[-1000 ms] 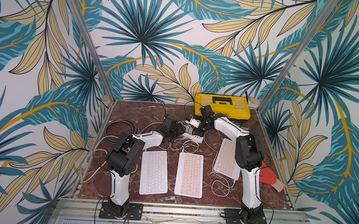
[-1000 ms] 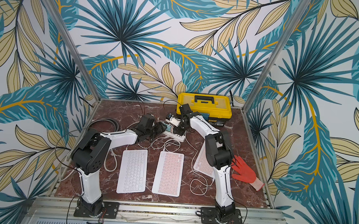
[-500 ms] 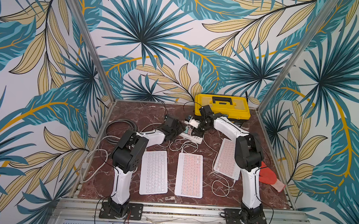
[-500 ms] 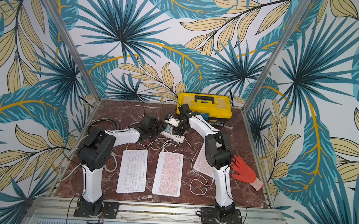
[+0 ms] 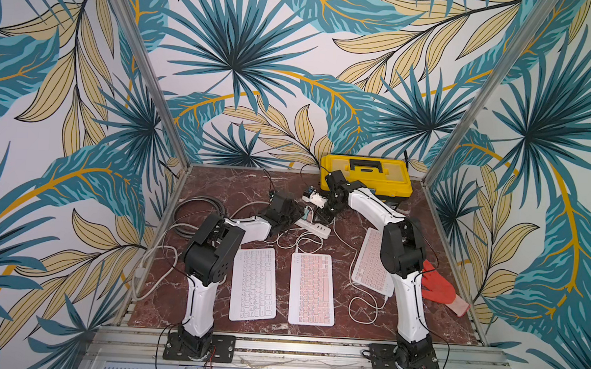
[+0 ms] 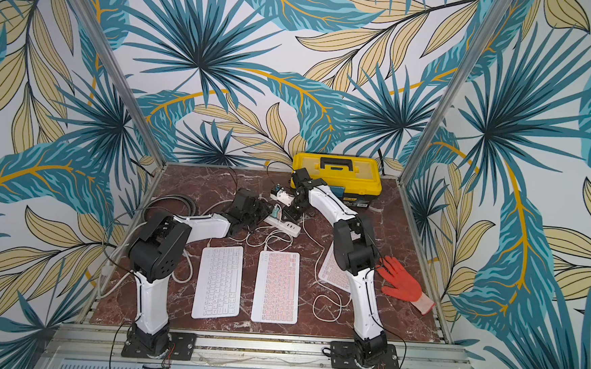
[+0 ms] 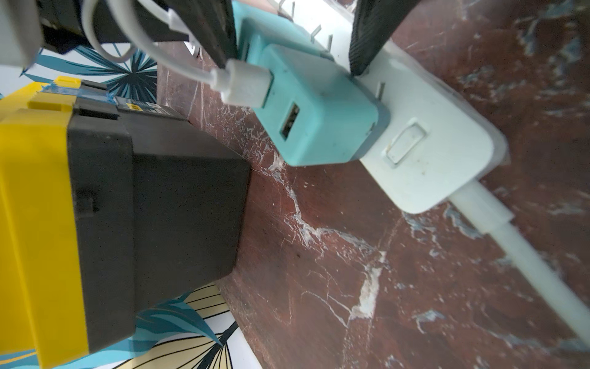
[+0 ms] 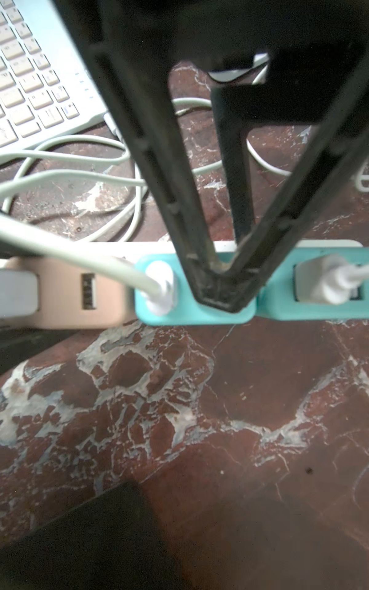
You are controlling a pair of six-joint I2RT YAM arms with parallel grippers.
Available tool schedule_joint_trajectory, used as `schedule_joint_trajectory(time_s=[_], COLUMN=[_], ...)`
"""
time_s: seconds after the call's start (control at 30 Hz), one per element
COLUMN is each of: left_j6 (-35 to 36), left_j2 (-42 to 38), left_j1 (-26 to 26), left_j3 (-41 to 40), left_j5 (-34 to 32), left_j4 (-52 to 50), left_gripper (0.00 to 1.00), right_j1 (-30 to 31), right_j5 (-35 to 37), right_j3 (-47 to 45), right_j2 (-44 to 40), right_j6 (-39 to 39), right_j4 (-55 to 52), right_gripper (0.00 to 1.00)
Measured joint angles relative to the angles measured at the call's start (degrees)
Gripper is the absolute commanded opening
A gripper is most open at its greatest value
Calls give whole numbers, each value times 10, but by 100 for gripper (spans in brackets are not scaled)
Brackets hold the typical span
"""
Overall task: Unplug the wireless keyboard
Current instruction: Remove the plug from the socket.
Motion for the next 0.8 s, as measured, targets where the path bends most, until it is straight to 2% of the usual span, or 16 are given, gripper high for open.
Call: schedule_joint_trajectory(time_s=[0.1, 0.23, 0.4, 0.8], left_j6=[-5, -15, -33, -50], left_j2=[-6, -8, -10, -14], left_j1=[-2, -2, -2, -3], left_j3=[-14, -26, -44, -62], left_j5=[0, 0, 0, -2], left_j4=[14, 30, 53, 75], left_gripper=[52, 51, 51, 51], right_j1=[1, 9, 23, 31], right_j5=[-1, 17, 29, 30], right_j3=[2, 0, 0, 57], right_j2=[1, -1, -2, 27], right_j6=[12, 22, 38, 39], right_j4=[-1, 5, 24, -12], right_gripper=[19, 34, 42, 45])
